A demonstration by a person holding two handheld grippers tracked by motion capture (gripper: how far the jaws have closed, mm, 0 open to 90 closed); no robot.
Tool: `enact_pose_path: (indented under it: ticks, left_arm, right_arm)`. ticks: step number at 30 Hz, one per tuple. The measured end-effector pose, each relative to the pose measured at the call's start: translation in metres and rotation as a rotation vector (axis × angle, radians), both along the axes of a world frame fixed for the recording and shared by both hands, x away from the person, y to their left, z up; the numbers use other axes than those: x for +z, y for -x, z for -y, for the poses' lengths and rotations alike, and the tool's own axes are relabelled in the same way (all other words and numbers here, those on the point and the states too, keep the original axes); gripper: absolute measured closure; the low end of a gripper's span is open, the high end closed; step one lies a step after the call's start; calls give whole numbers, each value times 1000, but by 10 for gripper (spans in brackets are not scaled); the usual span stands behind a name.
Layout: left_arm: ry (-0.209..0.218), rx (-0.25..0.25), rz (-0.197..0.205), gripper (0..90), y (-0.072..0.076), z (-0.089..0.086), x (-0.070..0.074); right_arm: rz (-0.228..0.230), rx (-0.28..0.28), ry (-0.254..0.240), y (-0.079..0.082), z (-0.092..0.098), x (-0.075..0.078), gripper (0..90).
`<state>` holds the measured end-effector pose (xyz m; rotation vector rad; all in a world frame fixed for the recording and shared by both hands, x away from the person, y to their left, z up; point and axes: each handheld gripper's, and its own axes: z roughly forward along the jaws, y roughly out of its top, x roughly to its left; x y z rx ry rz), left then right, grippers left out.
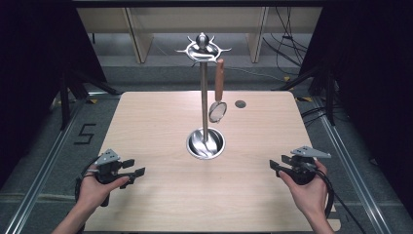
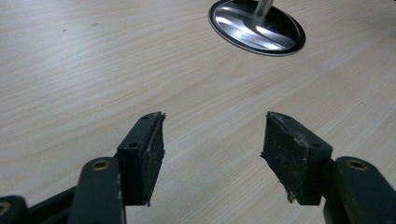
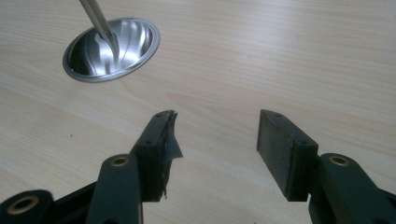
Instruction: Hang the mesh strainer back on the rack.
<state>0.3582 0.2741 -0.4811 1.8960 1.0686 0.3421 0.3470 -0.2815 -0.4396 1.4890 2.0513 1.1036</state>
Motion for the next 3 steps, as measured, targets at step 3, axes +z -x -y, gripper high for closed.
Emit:
enact_pose_path:
  ticks: [3]
  left_arm:
    - [1,0,1,373,0,0,0]
  right_arm:
    - [-11,2,6,0,1,-1,472]
